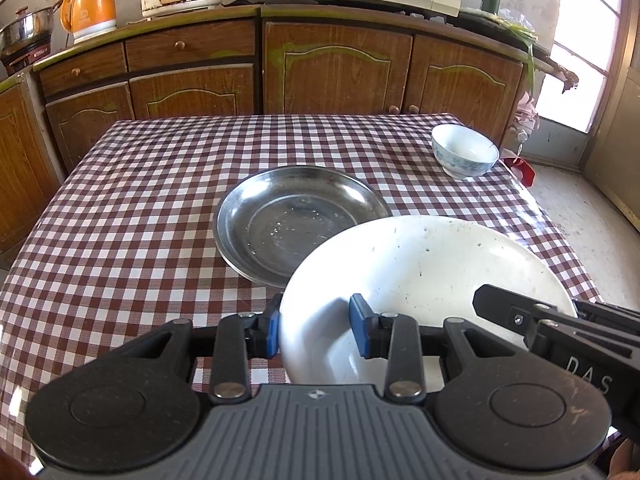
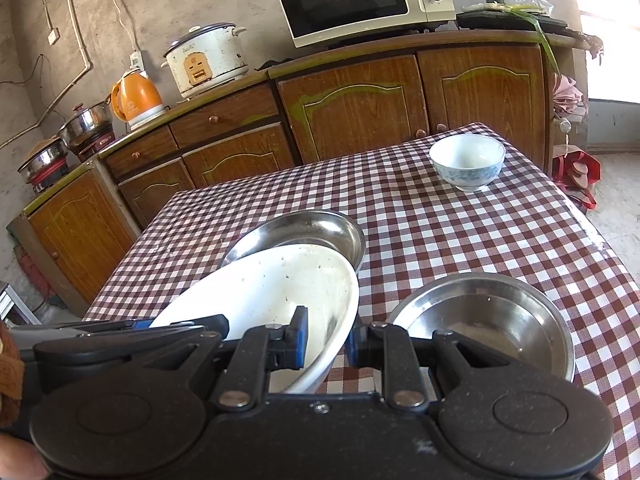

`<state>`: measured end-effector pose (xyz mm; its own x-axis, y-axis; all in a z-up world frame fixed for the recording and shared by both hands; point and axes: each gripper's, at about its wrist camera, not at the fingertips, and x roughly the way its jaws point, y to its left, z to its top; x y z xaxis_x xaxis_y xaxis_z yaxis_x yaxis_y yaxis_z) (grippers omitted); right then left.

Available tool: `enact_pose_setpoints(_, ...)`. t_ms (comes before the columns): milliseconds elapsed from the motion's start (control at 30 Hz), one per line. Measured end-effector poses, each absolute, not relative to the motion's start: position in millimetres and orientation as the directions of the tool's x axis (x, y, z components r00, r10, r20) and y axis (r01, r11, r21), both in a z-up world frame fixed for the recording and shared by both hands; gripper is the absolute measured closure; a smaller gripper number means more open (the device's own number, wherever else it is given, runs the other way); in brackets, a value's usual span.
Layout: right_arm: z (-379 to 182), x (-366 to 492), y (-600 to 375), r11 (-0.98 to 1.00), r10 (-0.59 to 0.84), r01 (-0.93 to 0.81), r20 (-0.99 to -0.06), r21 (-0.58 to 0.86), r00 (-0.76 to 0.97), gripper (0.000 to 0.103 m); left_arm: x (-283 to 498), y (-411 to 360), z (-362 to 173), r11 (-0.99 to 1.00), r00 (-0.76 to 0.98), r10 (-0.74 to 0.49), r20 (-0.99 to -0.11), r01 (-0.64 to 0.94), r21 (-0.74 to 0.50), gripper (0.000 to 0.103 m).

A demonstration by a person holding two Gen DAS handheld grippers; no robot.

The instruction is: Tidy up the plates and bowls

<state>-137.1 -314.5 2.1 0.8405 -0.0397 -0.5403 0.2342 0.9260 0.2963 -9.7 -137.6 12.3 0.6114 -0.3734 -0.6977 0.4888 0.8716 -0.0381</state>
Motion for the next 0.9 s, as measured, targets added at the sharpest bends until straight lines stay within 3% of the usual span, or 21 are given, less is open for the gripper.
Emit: enact_pose_setpoints(900,-0.8,-165.3,-335.0,0.903,-0.102,0.306,-0.541,0.302,0.835,0.078,-25.2,-159.0,8.9,0.828,0.577,-0.424,-0.698,0.559,-0.041,0.068)
